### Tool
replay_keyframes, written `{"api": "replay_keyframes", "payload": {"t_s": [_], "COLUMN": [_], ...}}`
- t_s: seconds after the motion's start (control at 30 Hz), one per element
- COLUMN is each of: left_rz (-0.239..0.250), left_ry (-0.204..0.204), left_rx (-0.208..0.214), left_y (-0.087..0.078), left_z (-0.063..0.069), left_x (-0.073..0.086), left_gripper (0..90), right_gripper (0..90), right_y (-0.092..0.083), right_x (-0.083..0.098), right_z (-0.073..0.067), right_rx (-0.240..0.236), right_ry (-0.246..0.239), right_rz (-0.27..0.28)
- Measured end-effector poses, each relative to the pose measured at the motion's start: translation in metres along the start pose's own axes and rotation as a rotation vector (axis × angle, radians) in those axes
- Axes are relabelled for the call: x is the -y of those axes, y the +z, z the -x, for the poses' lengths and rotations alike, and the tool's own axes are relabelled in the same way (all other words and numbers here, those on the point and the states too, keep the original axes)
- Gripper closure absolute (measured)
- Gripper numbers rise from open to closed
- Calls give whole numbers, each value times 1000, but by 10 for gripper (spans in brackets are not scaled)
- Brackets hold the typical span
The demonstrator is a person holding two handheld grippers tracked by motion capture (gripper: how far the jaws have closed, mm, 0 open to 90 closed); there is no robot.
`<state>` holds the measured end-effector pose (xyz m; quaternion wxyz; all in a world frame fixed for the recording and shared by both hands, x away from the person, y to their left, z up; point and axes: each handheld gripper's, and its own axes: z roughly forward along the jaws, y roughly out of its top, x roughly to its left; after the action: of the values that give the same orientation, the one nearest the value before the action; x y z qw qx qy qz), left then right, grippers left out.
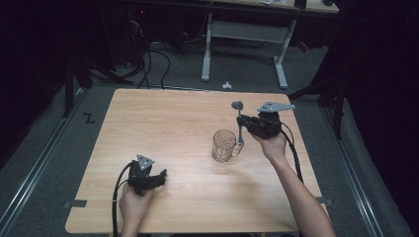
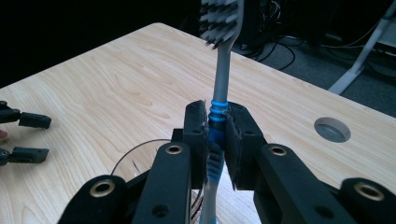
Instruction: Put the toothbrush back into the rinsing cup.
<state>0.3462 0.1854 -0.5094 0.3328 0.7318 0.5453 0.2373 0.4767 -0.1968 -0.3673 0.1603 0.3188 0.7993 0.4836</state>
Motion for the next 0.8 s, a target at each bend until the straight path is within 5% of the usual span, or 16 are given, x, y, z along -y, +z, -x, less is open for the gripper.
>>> {"api": "replay_keyframes", "payload": {"t_s": [0.8], "left_rz": [0], "left_ry": [0], "left_rx": [0], "left_y": [0], "left_z": [0], "left_x": [0], "left_gripper": [249], "right_gripper": [799], "right_y": [-9], "right_x": [5], "right_z": [-7], "right_rx": [22], "right_ry": [-48], "right_rz": [-13]}}
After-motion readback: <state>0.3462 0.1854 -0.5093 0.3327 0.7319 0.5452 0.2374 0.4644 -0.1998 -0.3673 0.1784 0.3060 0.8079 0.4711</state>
